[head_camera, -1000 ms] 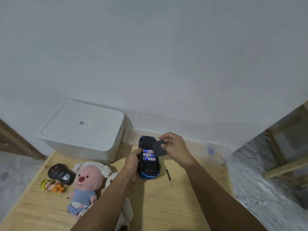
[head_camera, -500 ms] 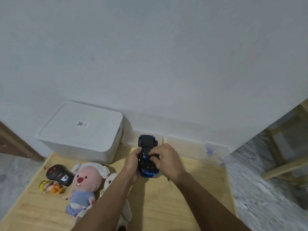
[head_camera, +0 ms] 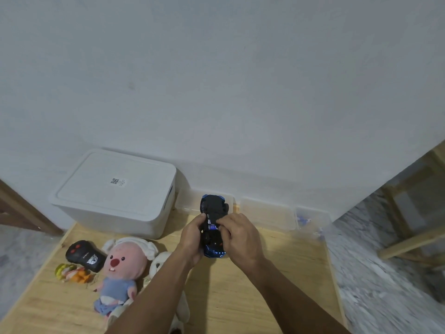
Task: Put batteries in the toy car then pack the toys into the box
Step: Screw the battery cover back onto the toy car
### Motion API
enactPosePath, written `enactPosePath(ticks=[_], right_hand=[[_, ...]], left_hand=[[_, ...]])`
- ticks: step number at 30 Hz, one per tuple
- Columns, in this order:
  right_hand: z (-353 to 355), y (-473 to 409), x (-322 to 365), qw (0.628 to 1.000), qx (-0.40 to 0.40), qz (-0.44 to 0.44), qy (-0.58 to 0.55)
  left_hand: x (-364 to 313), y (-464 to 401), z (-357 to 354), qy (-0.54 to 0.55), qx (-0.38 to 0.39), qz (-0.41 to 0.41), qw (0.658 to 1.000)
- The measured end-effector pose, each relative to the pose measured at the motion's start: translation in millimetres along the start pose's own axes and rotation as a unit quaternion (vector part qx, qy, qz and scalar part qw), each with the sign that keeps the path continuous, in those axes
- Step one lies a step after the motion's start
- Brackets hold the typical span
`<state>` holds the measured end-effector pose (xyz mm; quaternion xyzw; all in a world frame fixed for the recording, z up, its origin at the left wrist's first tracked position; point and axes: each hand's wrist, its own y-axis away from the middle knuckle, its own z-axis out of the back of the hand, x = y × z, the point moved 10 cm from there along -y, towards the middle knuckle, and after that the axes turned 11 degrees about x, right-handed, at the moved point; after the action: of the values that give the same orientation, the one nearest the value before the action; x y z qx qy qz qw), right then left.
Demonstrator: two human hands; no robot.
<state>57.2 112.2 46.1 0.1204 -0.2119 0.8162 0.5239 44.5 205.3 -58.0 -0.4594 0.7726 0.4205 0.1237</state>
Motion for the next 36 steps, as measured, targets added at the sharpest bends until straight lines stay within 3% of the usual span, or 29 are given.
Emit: enactPosePath(ticks=[2,4,6,9,11,13,15,18,21,27,36], right_hand=[[6,1,-11,0.995,-0.023,-0.059,-0.074],[12,5,-31,0.963,-0.057,-0.153,-0.215],[8,10,-53,0.888,-0.084,-0.250,-0.376],[-13,17,-63,0.769,-0.058,-0.334,-0.542],[-20,21,-63,0.734,-0.042,-0.361,-0.574],[-20,23,-67,0.742,-0.037,-0.379,-0.552],[-11,16,-71,0.787,-0.022,-0.370,-0.494],[6,-7,-63,0.853,0.021,-0.295,-0.429],[10,-23,-55,0.888,0.082,-0.242,-0.383],[0,-35,-49,0.905,0.167,-0.211,-0.330],[-9,-34,-51,0.900,0.146,-0.215,-0.350]], left_hand=[[-1,0,4,-0.004,-0.011,-0.005,1.000],[-1,0,7,-0.007,-0.019,-0.009,1.000],[-1,1,8,-0.002,-0.022,-0.011,1.000],[-4,2,5,0.013,-0.013,-0.021,1.000],[-6,2,2,0.016,-0.009,-0.029,0.999],[-8,3,-1,0.009,-0.007,-0.031,0.999],[-8,3,-1,-0.009,-0.009,-0.029,0.999],[-6,1,2,-0.037,-0.008,-0.012,0.999],[-4,-1,3,-0.063,0.001,0.001,0.998],[-6,-2,-1,-0.072,0.020,0.005,0.997],[-4,-3,-6,-0.075,0.028,0.010,0.997]])
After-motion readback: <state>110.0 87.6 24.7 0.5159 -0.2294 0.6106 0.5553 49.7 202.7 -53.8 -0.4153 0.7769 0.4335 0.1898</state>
